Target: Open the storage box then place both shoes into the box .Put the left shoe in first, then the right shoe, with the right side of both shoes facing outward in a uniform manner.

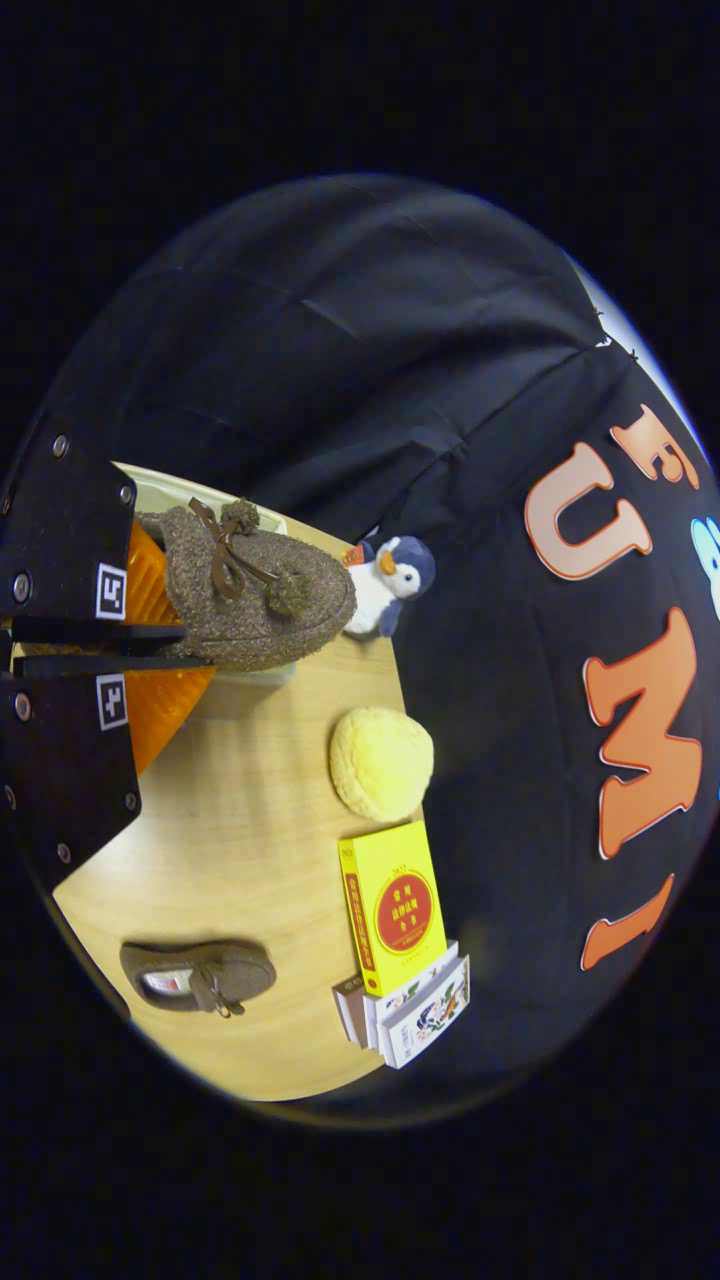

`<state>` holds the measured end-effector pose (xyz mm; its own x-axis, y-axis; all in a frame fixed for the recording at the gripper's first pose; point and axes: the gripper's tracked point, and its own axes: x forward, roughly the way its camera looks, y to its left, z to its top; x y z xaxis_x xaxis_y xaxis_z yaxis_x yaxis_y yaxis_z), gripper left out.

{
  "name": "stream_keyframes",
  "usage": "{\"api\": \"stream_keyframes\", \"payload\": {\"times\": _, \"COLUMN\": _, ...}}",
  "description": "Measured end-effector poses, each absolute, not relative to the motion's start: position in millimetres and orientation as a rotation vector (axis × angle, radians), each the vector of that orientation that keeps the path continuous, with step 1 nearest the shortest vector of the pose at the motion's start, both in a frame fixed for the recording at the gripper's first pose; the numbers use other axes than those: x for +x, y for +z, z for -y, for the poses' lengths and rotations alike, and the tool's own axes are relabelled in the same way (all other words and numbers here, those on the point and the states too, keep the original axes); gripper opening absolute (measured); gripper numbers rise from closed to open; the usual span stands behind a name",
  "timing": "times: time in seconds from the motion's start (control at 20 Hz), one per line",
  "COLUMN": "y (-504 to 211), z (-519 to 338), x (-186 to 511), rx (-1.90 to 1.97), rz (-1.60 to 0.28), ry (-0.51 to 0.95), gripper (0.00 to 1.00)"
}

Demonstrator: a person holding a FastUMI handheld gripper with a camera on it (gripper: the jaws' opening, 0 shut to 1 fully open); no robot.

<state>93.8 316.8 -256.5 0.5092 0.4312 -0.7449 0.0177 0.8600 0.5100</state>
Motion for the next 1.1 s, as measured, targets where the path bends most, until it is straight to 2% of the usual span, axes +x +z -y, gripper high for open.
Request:
{"api": "stream_keyframes", "payload": {"times": 0.3, "y": -277.5, "z": -383.7, "x": 87.1, "rx": 0.488, "rz": -1.106, "ry": 0.312, "gripper": 0.06}}
{"api": "stream_keyframes", "payload": {"times": 0.75, "y": -324.0, "z": -409.3, "x": 71.4, "rx": 0.389, "rz": -1.223, "ry": 0.325, "gripper": 0.06}}
{"api": "stream_keyframes", "payload": {"times": 0.95, "y": -314.5, "z": -423.2, "x": 60.4, "rx": 0.446, "rz": -1.234, "ry": 0.43, "gripper": 0.16}}
{"api": "stream_keyframes", "payload": {"times": 1.1, "y": -297.7, "z": -418.5, "x": 59.9, "rx": 0.479, "rz": -1.199, "ry": 0.494, "gripper": 0.3}}
